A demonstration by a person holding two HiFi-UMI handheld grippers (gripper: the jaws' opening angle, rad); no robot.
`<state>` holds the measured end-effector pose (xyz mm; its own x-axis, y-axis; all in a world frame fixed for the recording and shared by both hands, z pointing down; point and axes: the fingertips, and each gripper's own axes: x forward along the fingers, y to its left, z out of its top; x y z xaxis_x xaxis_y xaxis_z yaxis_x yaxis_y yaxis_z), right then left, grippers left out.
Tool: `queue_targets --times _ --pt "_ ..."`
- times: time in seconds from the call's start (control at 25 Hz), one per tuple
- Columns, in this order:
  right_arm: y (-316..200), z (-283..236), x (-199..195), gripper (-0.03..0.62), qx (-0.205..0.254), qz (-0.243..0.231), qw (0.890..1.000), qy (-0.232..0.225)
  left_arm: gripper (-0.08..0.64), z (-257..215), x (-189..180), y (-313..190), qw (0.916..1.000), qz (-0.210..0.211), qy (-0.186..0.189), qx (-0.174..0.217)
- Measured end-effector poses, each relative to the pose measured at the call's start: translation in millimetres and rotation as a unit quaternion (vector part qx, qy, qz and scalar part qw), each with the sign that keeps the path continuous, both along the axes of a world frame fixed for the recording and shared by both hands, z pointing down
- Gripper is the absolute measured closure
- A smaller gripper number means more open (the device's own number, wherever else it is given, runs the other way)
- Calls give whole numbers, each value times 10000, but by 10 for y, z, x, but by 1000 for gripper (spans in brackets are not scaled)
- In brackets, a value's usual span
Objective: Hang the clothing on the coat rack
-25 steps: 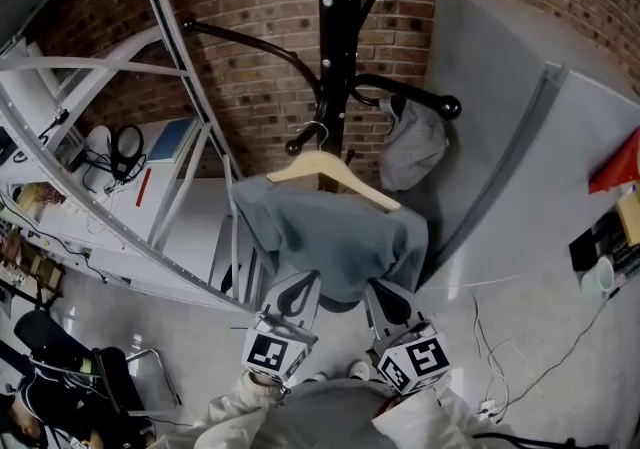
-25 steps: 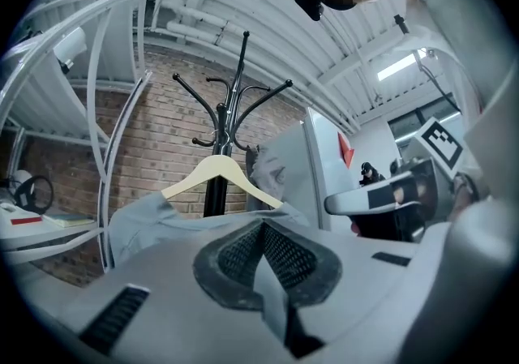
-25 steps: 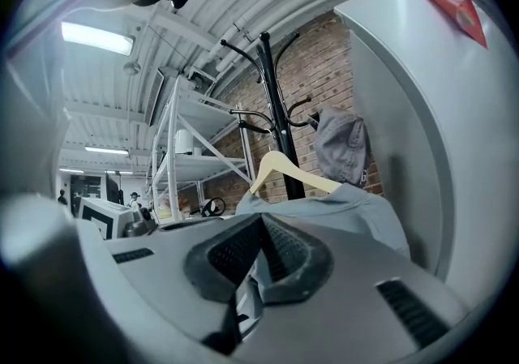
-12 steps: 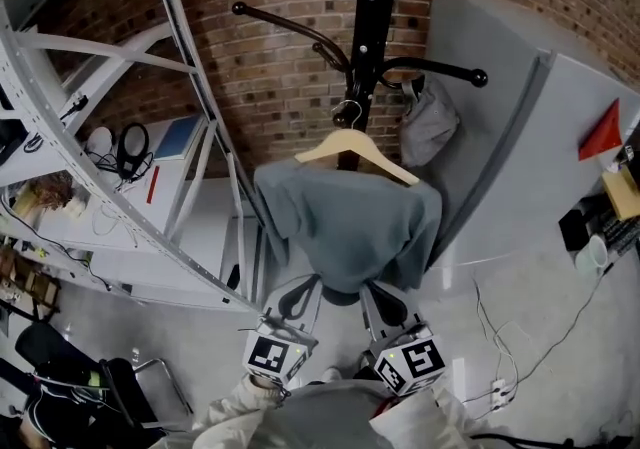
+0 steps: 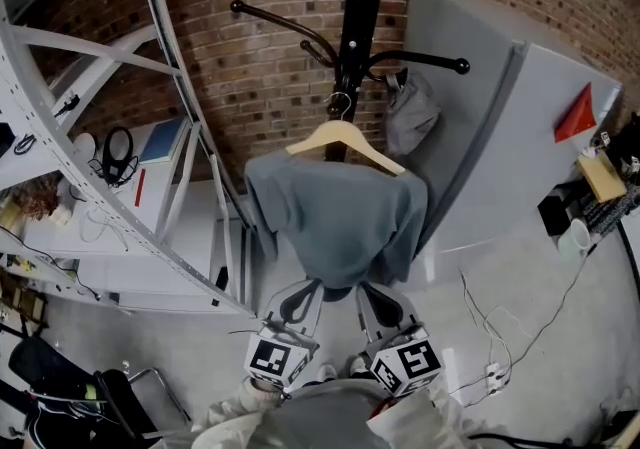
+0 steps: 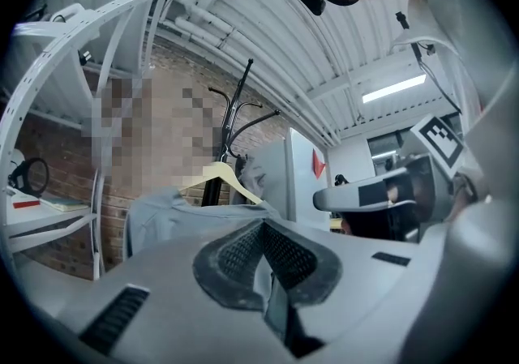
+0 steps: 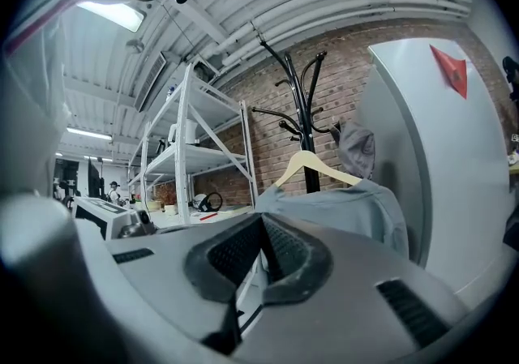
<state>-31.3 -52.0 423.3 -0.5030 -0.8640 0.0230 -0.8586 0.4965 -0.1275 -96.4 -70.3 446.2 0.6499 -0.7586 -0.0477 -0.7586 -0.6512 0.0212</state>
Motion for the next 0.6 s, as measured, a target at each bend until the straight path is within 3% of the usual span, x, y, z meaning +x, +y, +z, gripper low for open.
queue_targets --times 0.32,0.6 --pt "37 46 147 569 -83 7 10000 34 552 90 180 -2 9999 87 70 46" --pt "-44 43 264 569 -32 -118 9999 15 552 -14 295 -9 9999 -131 -50 4"
